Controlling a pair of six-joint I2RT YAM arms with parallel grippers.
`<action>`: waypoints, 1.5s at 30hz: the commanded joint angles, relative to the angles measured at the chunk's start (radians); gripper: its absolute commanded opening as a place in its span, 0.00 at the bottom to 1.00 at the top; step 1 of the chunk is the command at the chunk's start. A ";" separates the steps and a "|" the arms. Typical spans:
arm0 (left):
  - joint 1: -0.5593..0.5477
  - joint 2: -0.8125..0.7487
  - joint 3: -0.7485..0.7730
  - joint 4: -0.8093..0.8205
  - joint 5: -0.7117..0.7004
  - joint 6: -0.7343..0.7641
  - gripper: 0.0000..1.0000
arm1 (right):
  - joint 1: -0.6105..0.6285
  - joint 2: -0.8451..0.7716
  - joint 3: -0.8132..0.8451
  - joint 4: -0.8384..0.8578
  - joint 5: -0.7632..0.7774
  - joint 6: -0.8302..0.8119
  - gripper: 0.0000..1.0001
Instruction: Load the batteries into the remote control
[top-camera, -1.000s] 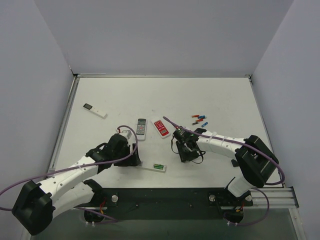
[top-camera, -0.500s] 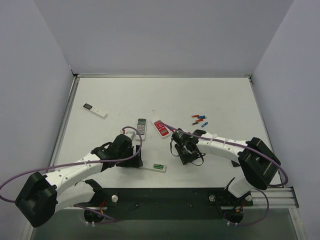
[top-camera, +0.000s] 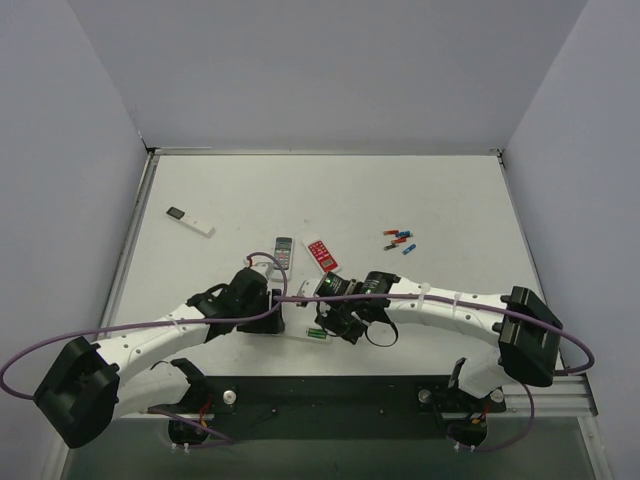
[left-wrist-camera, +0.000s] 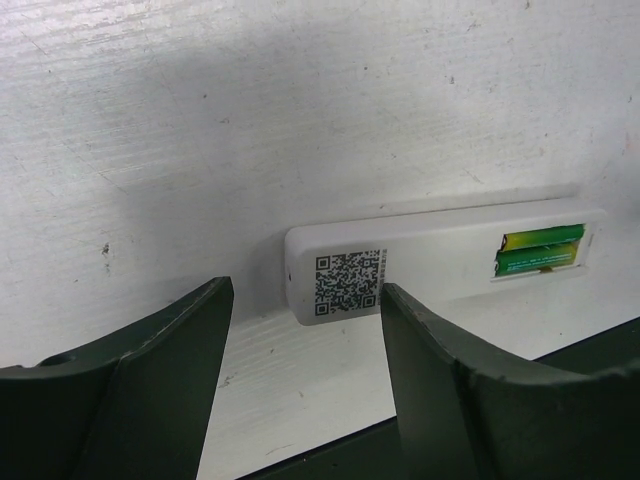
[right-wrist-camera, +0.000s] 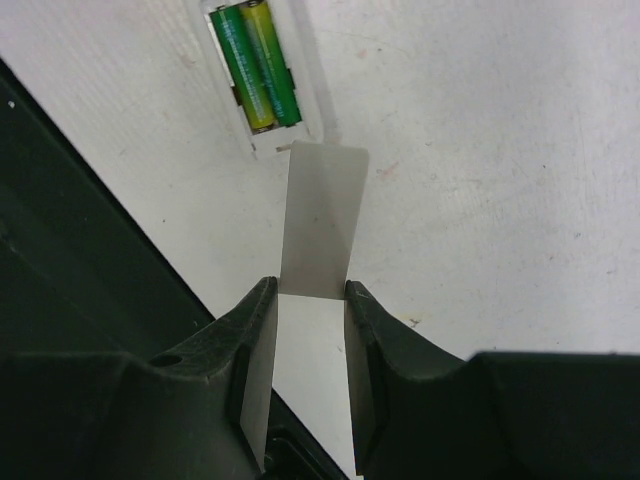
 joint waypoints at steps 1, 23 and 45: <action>-0.006 0.005 0.021 0.052 -0.018 0.000 0.69 | 0.011 0.038 0.058 -0.057 -0.057 -0.177 0.00; -0.006 -0.006 -0.043 0.127 0.004 -0.049 0.53 | 0.016 0.213 0.170 -0.027 -0.142 -0.331 0.00; -0.007 -0.044 -0.059 0.133 0.004 -0.065 0.52 | 0.063 0.284 0.190 -0.042 -0.031 -0.289 0.00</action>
